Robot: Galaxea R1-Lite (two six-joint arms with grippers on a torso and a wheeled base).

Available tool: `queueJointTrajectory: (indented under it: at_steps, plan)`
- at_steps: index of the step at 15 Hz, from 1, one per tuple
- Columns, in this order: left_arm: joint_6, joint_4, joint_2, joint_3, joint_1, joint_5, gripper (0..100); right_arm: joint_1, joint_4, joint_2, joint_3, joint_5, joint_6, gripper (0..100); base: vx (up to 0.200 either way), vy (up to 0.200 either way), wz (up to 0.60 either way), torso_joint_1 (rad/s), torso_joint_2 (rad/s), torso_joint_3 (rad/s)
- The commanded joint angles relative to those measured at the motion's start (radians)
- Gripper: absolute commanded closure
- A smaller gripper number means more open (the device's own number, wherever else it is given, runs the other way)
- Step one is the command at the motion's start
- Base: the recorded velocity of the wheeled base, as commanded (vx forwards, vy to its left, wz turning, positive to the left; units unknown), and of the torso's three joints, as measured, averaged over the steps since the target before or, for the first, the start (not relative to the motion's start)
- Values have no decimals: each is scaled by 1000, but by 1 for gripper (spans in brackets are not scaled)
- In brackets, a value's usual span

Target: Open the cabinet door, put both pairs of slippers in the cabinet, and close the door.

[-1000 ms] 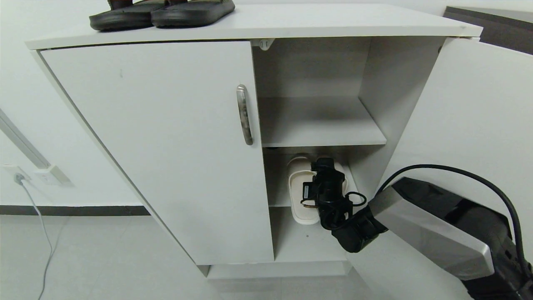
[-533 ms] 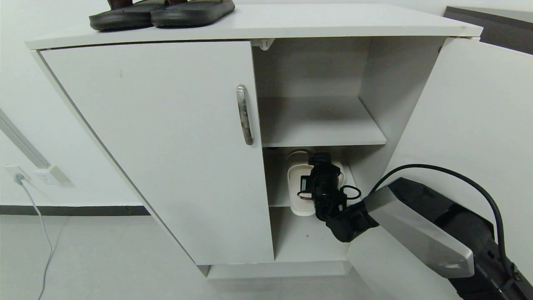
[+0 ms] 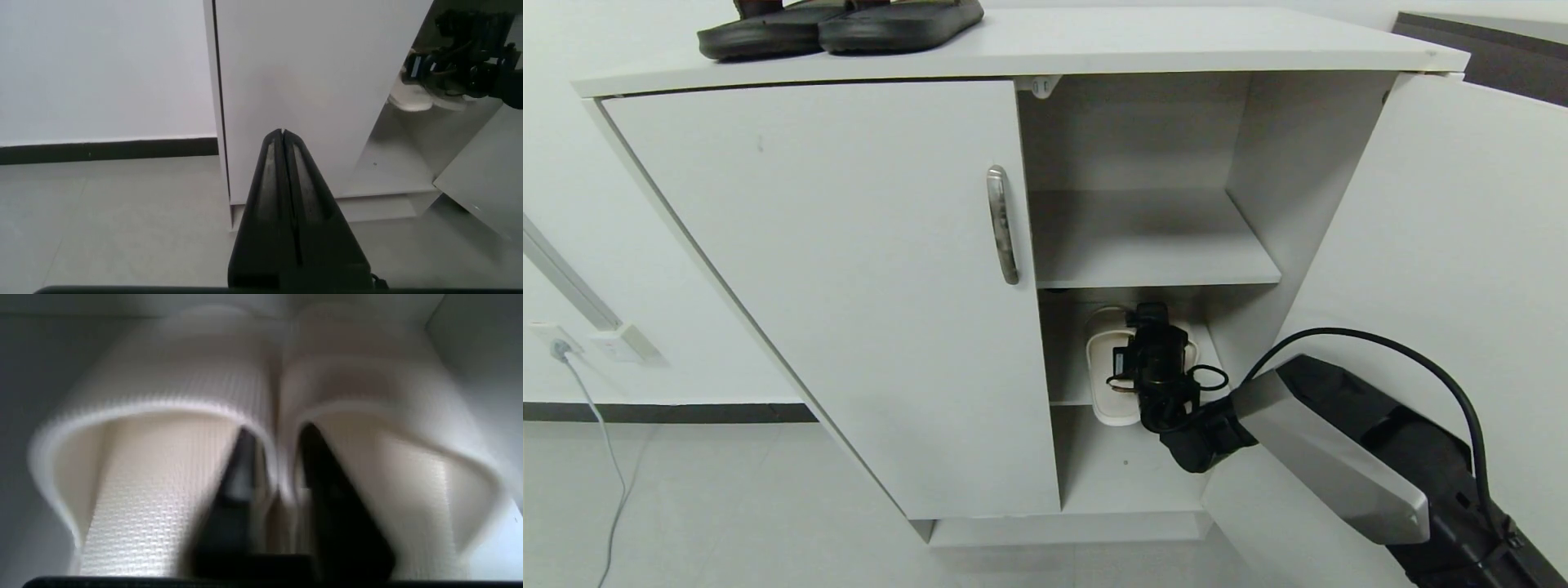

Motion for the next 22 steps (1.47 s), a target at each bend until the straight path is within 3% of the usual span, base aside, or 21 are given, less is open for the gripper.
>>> queueJointTrajectory:
  at_steps: [1,6,15,20,22]
  plan:
    - [-1,0,1,0,1,0,100,-1,-2,6,5,-1,0,0,0,0,0,0,0,0]
    - [-1,-1,1,0,1,0,100,17,-48,-115,192,-5,3,0,0,0,0,0,0,0]
    - [2,-1,1,0,1,0,100,155,-257,-442,780,-87,15,0,0,0,0,0,0,0]
    - [1,0,1,0,1,0,100,169,-297,-450,817,-87,24,0,0,0,0,0,0,0]
    - [-1,-1,1,0,1,0,100,169,-298,-448,821,-87,26,0,-200,0,0,2,2,-5]
